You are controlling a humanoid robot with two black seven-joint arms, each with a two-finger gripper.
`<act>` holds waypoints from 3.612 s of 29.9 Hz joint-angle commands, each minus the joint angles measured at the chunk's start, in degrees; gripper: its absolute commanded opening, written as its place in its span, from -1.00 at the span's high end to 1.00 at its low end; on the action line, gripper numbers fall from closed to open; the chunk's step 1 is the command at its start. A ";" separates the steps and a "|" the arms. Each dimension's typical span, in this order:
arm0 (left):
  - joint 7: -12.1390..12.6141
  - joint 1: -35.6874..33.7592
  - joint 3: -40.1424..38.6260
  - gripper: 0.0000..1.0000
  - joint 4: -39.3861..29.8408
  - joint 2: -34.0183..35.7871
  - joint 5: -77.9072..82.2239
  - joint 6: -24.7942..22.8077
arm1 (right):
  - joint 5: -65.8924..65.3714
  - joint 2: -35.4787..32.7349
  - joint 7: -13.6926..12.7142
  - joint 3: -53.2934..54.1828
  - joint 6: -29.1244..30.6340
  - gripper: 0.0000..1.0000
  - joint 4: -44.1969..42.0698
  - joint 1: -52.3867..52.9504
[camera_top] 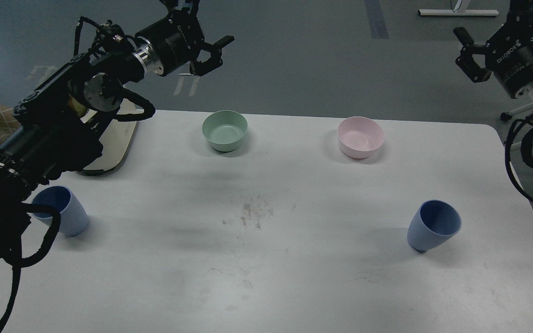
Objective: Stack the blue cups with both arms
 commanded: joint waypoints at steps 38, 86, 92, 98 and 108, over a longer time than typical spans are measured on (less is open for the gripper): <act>-2.66 4.08 -9.18 -0.96 12.17 -2.11 0.35 -0.01 | -0.14 0.19 4.85 -0.02 3.18 -1.00 -0.84 -2.41; -16.46 12.87 -1.00 -0.96 -18.50 12.73 21.52 -0.01 | -0.23 -2.44 5.03 0.24 5.35 -1.00 -1.01 -5.57; -16.81 12.87 -1.00 -0.95 -25.43 20.89 33.38 -0.01 | -0.23 -3.58 5.11 0.16 5.35 -1.00 0.30 -6.19; -16.81 13.31 -0.92 -0.95 -33.25 32.14 41.12 -0.01 | -0.23 -3.58 5.03 0.16 5.35 -1.00 0.48 -6.63; -17.95 17.25 0.04 -0.95 -43.99 49.99 54.92 -0.01 | -1.19 -2.97 5.03 0.07 5.35 -1.00 0.48 -6.72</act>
